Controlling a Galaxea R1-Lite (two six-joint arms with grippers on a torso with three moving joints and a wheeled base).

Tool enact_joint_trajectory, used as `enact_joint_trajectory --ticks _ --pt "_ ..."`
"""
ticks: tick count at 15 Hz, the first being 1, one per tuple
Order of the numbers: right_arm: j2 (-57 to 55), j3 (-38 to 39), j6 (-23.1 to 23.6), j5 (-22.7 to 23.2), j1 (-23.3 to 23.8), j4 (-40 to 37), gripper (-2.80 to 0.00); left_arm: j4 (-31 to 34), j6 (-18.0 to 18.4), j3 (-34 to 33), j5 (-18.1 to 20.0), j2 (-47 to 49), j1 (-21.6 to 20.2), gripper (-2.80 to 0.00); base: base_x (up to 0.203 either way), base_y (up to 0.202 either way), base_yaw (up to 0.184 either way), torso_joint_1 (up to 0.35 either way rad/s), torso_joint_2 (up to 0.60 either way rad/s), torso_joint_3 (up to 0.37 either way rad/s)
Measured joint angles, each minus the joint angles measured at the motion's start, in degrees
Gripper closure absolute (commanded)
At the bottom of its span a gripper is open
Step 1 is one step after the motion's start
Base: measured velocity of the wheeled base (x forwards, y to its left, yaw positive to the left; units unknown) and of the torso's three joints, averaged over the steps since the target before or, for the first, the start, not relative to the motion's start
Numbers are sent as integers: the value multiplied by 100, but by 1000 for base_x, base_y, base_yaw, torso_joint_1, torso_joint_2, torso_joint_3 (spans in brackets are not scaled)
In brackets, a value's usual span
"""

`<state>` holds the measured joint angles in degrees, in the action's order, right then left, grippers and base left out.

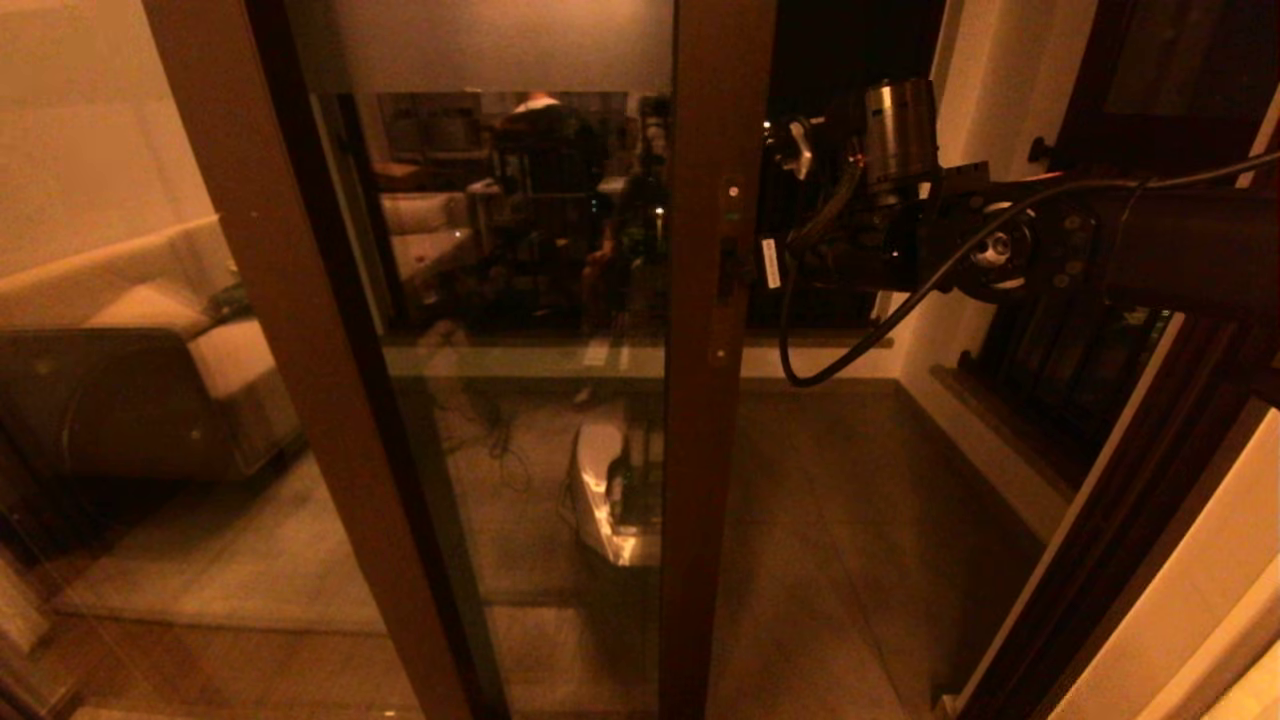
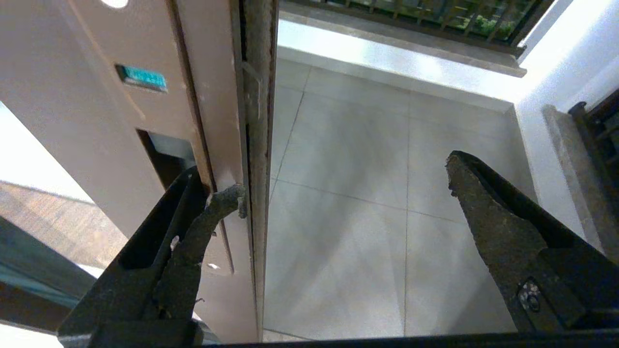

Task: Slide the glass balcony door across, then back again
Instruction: Close the slid door

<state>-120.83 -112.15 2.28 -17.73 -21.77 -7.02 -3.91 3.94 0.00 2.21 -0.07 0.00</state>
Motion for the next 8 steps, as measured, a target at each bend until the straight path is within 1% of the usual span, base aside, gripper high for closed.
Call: enact_joint_trajectory --ticks 4,6,8 --pt "88 110 -2 9 0 33 -280 0 0 0 -2 0 0 0 0 0 0 0 0 0" --pt "220 318 51 -17 -112 92 -280 1 0 0 -2 0 0 0 0 0 0 0 0 0" --pt "378 451 78 -138 -334 52 -280 0 0 0 -1 0 0 0 0 0 0 0 0 0"
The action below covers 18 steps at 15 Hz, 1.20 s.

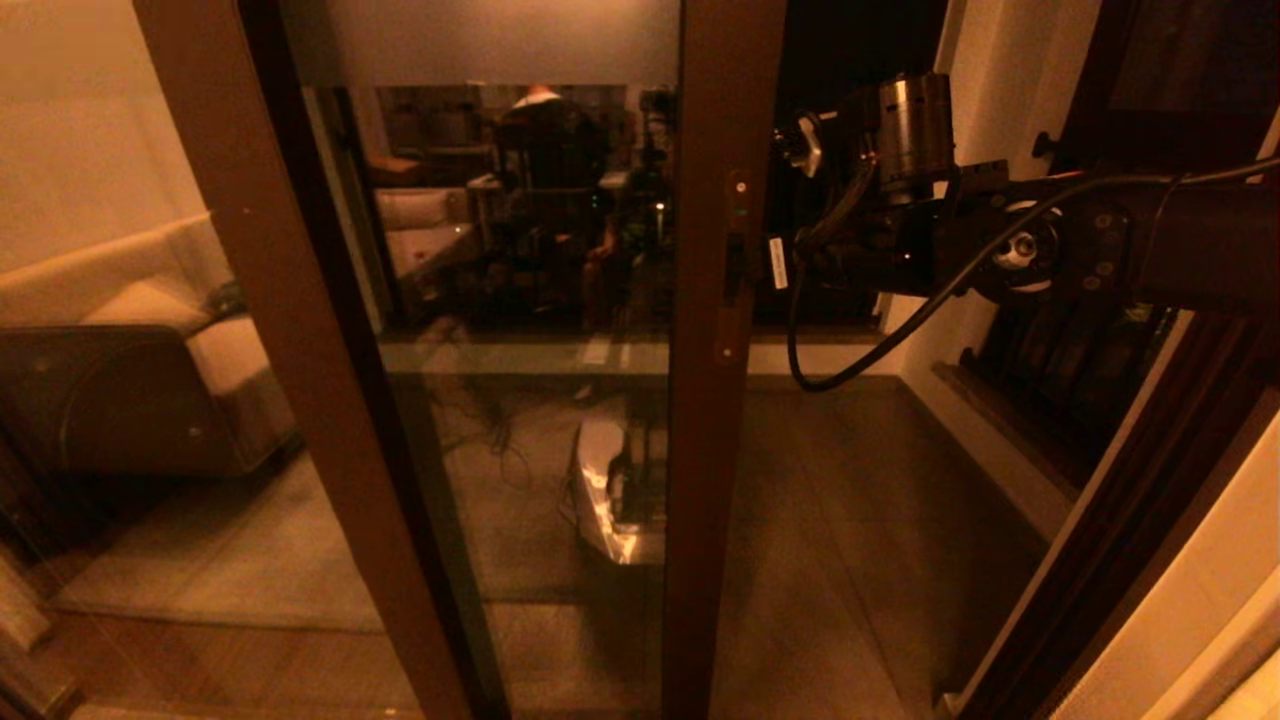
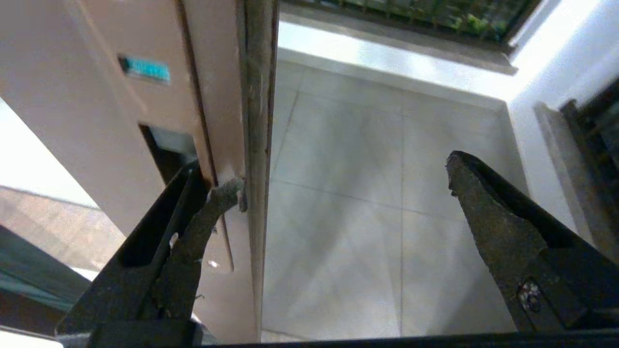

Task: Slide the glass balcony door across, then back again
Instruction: Close the slid door

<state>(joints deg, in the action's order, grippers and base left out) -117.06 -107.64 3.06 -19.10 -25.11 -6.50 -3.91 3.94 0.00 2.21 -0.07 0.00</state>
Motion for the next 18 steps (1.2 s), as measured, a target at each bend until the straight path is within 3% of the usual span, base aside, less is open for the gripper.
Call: enact_joint_trajectory --ticks 5,9,13,18 --pt "416 356 37 -170 -567 -89 -280 0 -1 0 0 0 0 0 0 0 0 0 0 0" --pt "454 367 33 -249 -499 -96 -280 -3 0 0 -1 0 0 0 0 0 0 0 0 0" --pt "346 183 117 -1160 -518 -91 -280 -1 0 0 -4 0 0 0 0 0 0 0 0 0" --pt "402 422 172 -1201 -655 -88 -280 0 0 0 -1 0 0 0 0 0 0 0 0 0"
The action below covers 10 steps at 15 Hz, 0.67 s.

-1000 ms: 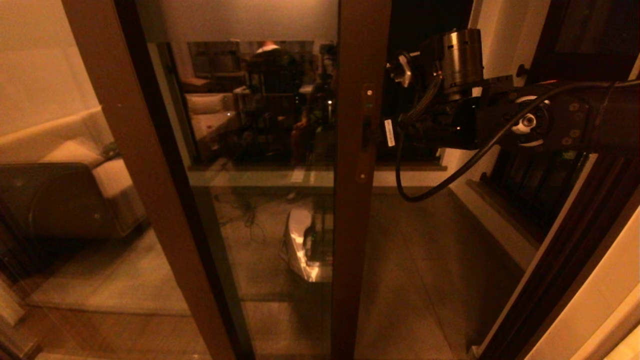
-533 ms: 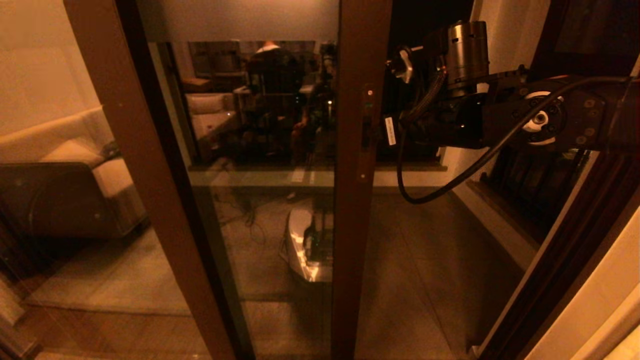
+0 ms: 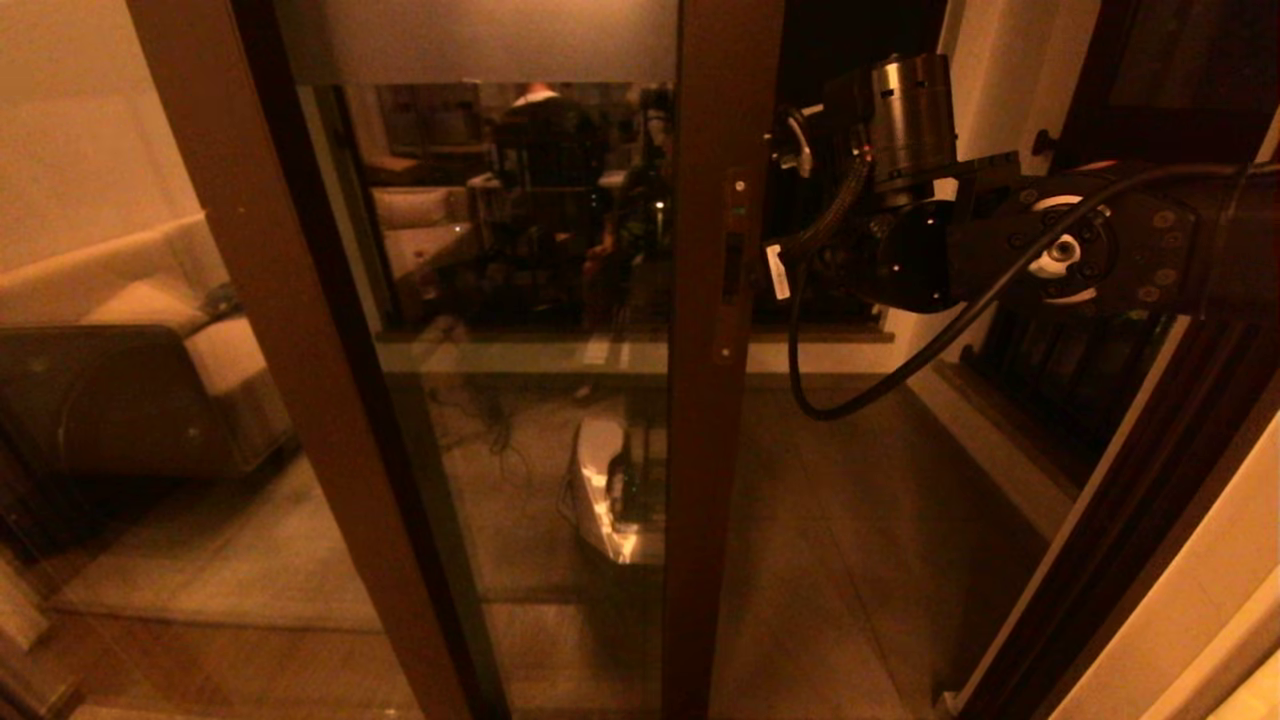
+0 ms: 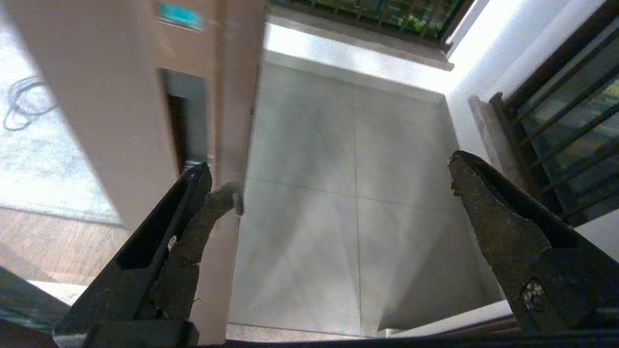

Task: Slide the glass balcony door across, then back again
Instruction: Close the slid door

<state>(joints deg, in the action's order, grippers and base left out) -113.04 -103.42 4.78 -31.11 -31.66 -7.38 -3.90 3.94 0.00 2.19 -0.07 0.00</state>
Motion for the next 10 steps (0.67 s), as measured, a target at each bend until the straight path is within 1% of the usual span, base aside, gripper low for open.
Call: enact_joint_trajectory --ticks 4,7,10 --pt "-204 -238 -78 20 -74 15 -280 -1 0 0 0 0 0 0 0 0 0 0 0 0" --pt "-454 -501 -139 18 0 21 -280 -1 0 0 1 0 0 0 0 0 0 0 0 0" --pt "-592 -573 -128 19 60 11 -280 -1 0 0 1 0 0 0 0 0 0 0 0 0"
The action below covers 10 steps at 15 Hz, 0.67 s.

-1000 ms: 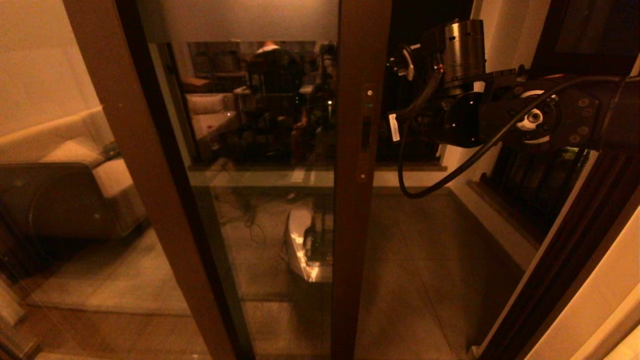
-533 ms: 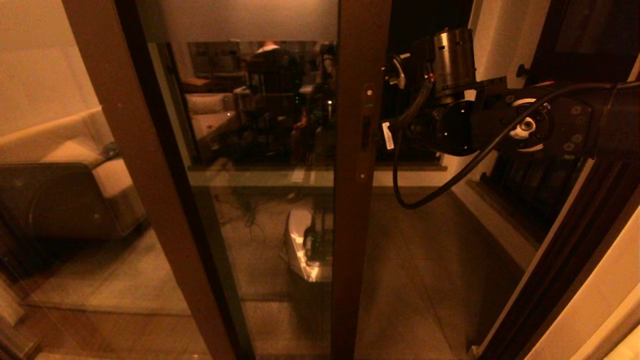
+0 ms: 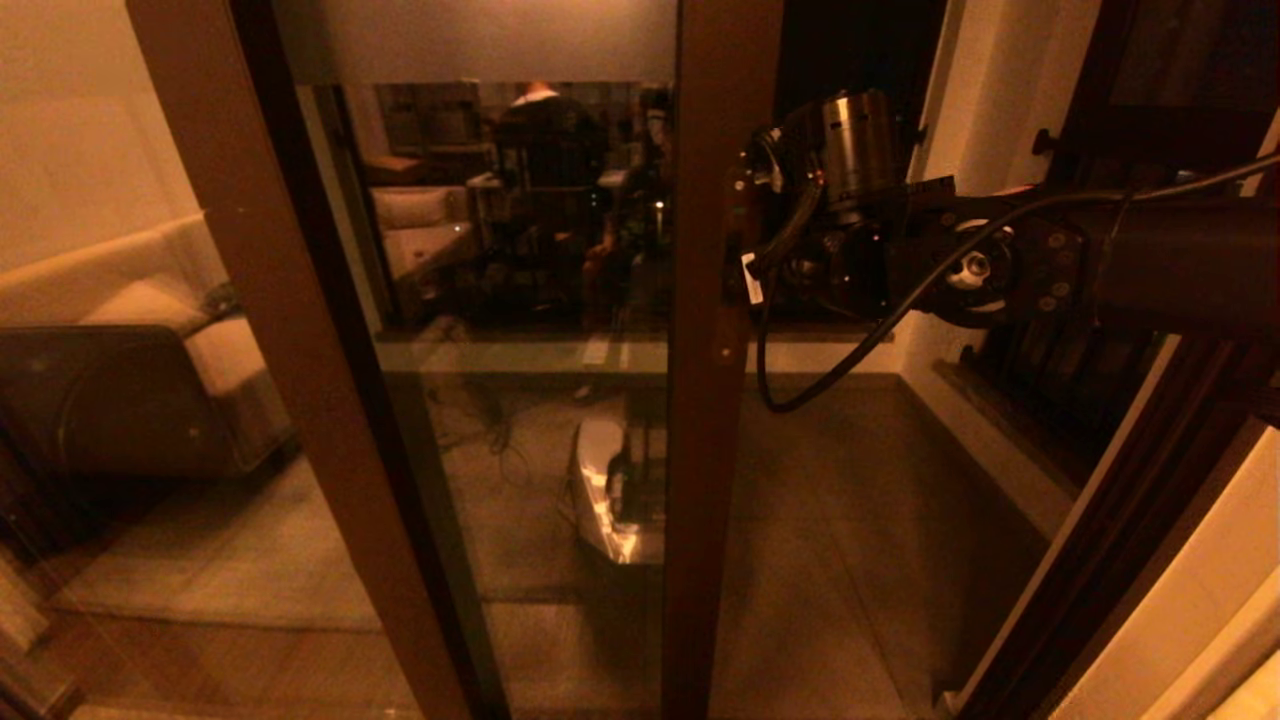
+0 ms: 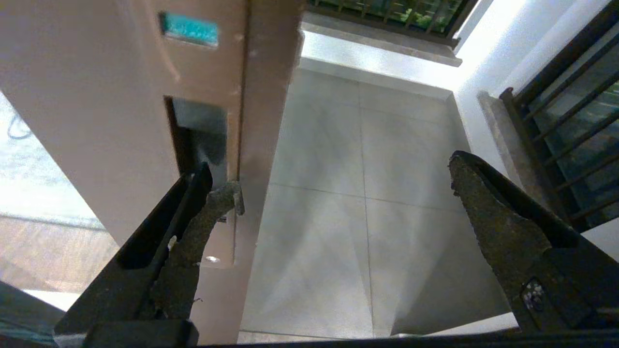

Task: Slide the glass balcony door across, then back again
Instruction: Close the slid door

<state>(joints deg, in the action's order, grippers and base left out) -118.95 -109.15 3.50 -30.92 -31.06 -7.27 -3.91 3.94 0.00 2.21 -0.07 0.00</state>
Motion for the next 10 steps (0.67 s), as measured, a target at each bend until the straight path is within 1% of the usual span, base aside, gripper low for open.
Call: enact_joint_trajectory --ticks 7,10 --pt "24 63 139 24 226 -26 -280 0 0 0 -1 0 0 0 0 0 0 0 0 0" --pt "110 180 272 38 330 -4 -280 0 -4 0 0 0 0 0 0 0 0 0 0 0"
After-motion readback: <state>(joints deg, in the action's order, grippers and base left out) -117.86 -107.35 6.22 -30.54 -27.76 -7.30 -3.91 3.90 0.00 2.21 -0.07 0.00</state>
